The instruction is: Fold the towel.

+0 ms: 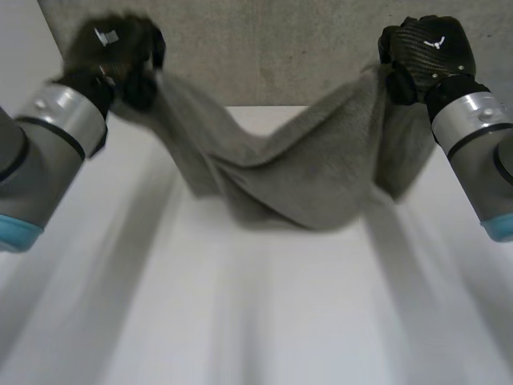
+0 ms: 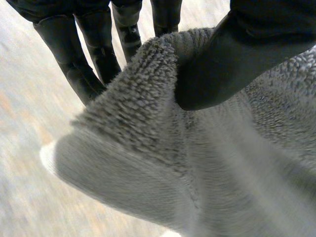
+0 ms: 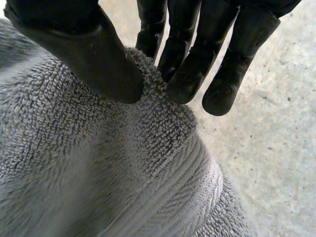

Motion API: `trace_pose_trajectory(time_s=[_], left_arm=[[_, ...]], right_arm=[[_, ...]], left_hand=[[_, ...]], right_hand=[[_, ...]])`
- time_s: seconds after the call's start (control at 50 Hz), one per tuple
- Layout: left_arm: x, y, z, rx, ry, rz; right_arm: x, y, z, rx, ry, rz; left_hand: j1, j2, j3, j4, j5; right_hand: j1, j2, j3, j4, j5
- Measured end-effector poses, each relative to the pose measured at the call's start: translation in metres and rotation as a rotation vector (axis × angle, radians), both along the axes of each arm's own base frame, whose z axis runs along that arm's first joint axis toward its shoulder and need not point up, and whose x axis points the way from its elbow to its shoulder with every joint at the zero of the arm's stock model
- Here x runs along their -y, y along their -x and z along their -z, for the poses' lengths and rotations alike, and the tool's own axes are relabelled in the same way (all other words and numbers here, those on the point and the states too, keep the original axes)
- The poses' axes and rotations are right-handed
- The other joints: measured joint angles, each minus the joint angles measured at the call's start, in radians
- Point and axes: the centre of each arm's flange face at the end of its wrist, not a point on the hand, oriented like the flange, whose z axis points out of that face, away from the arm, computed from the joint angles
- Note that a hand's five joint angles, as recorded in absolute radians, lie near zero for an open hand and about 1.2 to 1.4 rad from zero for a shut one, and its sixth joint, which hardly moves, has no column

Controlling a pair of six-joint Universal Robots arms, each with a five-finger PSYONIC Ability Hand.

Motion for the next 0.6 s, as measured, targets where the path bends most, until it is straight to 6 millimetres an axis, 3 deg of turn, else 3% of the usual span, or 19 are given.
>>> trace_pose_trajectory(time_s=[0.06,0.14,0.22,0.26,0.36,0.48,0.54,0.6], left_arm=[[-0.007,-0.003,-0.01,-0.06,0.054,0.012],[-0.019,-0.006,0.001,-0.067,0.054,0.04],[-0.042,-0.009,0.042,0.006,-0.02,0.109],[-0.053,-0.011,0.061,0.049,-0.057,0.14],[-0.085,-0.027,0.12,0.208,-0.163,0.195],[-0.104,-0.047,0.157,0.35,-0.225,0.173],[-0.108,-0.053,0.166,0.399,-0.241,0.156],[-0.11,-0.056,0.168,0.42,-0.252,0.147]], right_arm=[[-0.014,0.003,0.005,-0.008,-0.008,-0.026],[-0.029,0.008,0.023,-0.088,-0.042,-0.065],[-0.048,0.02,0.056,-0.258,-0.124,-0.118],[-0.058,0.026,0.072,-0.341,-0.175,-0.141],[-0.086,0.045,0.109,-0.563,-0.331,-0.212],[-0.096,0.057,0.116,-0.664,-0.42,-0.241],[-0.091,0.059,0.109,-0.647,-0.431,-0.226],[-0.083,0.059,0.098,-0.598,-0.429,-0.204]], left_hand=[[0.0,0.0,0.0,0.0,0.0],[0.0,0.0,0.0,0.0,0.006],[0.0,0.0,0.001,0.012,0.009],[0.0,0.0,0.001,0.014,0.009],[0.0,0.0,0.001,0.014,0.009],[-0.003,0.069,-0.048,-0.012,-0.004],[-0.139,0.526,-0.274,-0.251,-0.206],[-0.447,0.367,-0.58,-0.555,-0.502]], right_hand=[[0.0,0.0,0.0,0.0,0.0],[0.0,0.0,0.0,0.0,0.0],[-0.002,-0.001,-0.001,-0.001,-0.001],[-0.105,-0.103,-0.105,-0.118,-0.111],[-0.781,-0.776,-0.776,-0.788,-0.801],[-0.845,-0.823,-0.837,-0.864,-0.884],[-0.845,-0.825,-0.837,-0.864,-0.887],[-0.849,-0.831,-0.845,-0.864,-0.889]])
